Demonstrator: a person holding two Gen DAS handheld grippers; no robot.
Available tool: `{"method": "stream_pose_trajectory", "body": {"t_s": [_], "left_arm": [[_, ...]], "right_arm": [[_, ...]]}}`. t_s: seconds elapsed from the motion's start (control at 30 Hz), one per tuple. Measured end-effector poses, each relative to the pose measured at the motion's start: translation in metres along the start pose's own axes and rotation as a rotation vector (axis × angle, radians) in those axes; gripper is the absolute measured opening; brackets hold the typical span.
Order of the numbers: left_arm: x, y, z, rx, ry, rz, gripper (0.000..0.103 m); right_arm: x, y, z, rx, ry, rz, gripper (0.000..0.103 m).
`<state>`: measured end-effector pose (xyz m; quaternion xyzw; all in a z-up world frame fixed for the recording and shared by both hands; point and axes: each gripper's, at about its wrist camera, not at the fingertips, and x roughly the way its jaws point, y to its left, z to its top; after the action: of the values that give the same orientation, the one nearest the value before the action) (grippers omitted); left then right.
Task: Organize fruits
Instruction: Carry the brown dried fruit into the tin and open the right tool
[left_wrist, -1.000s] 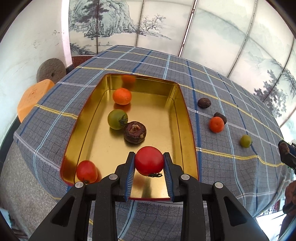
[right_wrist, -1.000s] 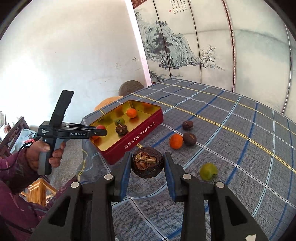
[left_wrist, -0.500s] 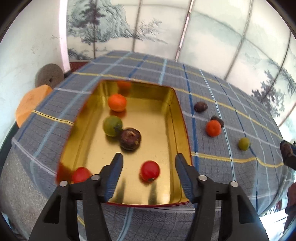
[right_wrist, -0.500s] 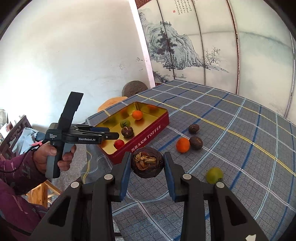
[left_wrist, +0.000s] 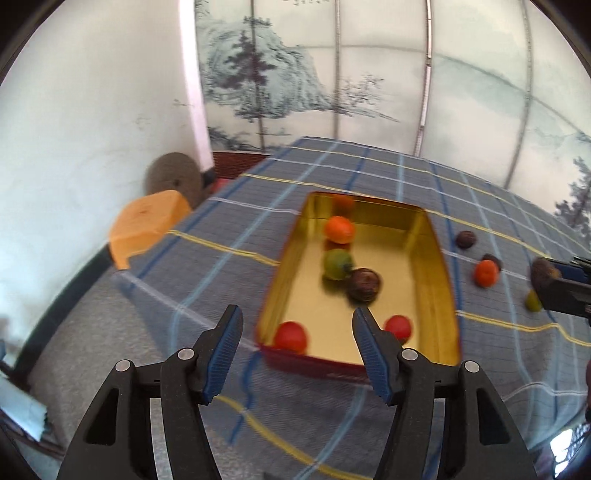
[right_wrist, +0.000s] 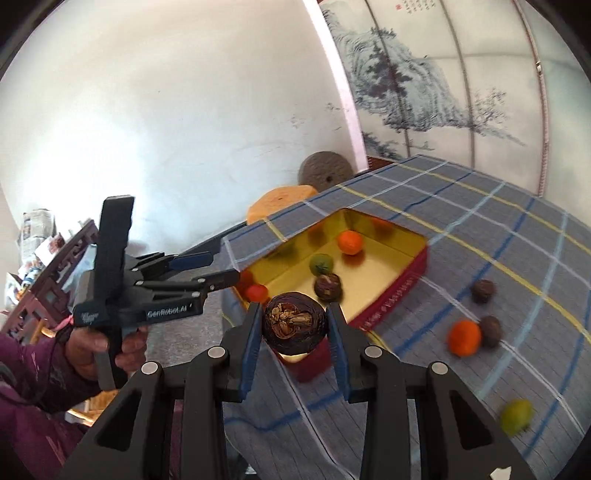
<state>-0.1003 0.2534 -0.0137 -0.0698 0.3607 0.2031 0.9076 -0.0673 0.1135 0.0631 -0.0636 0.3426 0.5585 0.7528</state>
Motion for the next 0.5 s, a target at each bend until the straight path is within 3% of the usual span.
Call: {"method": "stream_pose_trajectory", "body": {"t_s": [0.17,0.5], "left_arm": [[-0.009,0.013,-0.001,-0.011,-0.020,0.037,0.067],[-0.017,0.024,-0.004,0.006,-0.043,0.065,0.077]], "right_arm": [[0.061,0.005,0.015,0.008,0.082,0.070,0.032],[0.150,0.013,0.018,-0.005,0.235,0.059,0.033]]}}
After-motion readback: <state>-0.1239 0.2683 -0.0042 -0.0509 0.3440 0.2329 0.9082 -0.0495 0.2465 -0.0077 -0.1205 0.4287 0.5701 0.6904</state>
